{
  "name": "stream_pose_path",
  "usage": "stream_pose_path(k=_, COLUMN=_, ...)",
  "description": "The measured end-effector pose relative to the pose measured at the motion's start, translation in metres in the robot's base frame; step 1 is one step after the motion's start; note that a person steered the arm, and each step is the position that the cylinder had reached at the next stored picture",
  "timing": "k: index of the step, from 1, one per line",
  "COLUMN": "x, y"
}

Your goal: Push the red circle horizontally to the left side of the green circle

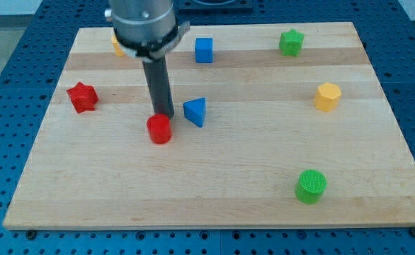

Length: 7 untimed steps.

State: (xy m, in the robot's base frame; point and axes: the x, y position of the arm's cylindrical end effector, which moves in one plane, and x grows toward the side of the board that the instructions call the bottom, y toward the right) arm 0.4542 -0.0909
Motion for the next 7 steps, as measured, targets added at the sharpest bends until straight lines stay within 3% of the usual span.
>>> stream_pose_path(k=1, x=0.007, y=-0.001)
stream_pose_path(k=2, x=0.03, y=-0.045)
stream_pose_path(k=3, x=0.046, y=-0.004)
stream_pose_path(k=4, x=0.063, y=-0.006)
stream_pose_path(k=5, x=0.068, y=-0.043)
stream_pose_path(k=7, x=0.08, y=0.015)
